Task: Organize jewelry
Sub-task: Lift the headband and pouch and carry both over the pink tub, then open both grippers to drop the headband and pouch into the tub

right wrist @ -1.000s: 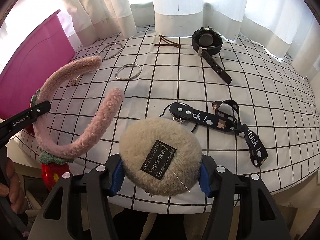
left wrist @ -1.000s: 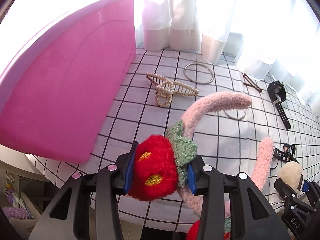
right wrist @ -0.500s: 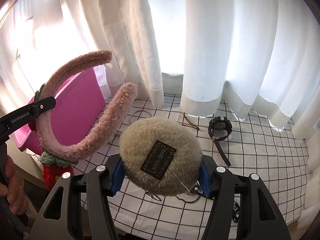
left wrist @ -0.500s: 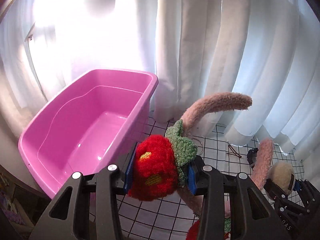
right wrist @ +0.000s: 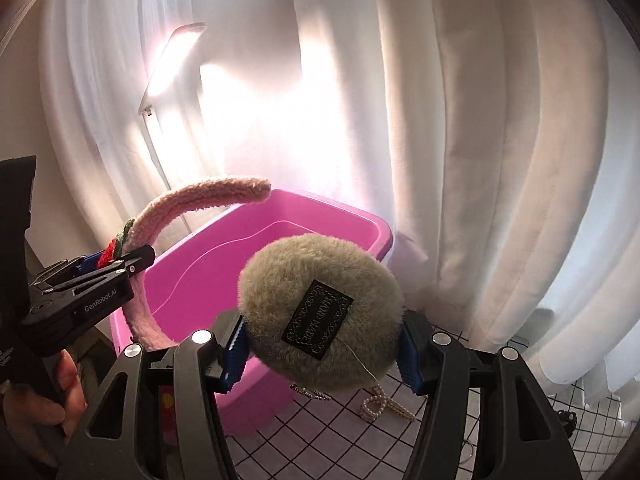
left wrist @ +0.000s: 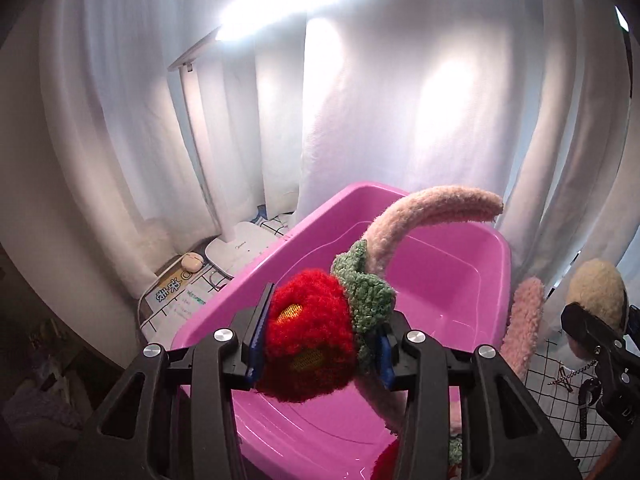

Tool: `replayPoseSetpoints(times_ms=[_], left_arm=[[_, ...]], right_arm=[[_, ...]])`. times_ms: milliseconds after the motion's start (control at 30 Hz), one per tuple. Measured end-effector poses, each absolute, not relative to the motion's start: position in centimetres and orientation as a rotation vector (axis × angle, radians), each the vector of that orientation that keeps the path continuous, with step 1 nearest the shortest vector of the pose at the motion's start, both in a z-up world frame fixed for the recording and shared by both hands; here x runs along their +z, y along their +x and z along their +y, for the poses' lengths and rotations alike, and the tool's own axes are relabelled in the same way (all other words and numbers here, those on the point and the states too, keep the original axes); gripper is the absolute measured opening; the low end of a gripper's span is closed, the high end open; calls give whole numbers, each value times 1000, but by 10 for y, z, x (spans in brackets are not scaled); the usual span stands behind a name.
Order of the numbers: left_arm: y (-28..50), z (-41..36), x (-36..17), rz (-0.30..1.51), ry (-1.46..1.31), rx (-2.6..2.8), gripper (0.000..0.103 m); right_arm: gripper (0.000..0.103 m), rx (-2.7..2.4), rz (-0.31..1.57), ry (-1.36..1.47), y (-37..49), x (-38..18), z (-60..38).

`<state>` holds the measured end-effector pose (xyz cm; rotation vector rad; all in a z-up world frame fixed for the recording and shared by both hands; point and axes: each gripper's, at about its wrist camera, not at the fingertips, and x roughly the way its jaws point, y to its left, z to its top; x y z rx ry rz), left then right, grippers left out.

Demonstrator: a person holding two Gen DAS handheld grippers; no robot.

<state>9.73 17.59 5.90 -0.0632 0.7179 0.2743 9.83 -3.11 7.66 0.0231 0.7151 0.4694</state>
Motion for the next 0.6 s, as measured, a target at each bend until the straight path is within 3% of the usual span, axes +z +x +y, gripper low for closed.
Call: replayPoseSetpoints(times_ms=[300, 400, 467, 533, 600], left_arm=[[138, 221, 17, 852, -82, 365, 46], [144, 225, 8, 901, -80, 377, 57], [145, 229, 5, 915, -82, 384, 76], [144, 229, 5, 911, -68, 382, 84], [144, 229, 5, 909, -44, 395, 84]], right_arm=[[58, 531, 872, -61, 166, 43, 52], [62, 514, 932, -102, 181, 32, 63], [67, 493, 951, -117, 188, 29, 68], [68, 476, 960, -120, 191, 29, 69], [68, 465, 956, -116, 192, 29, 68]])
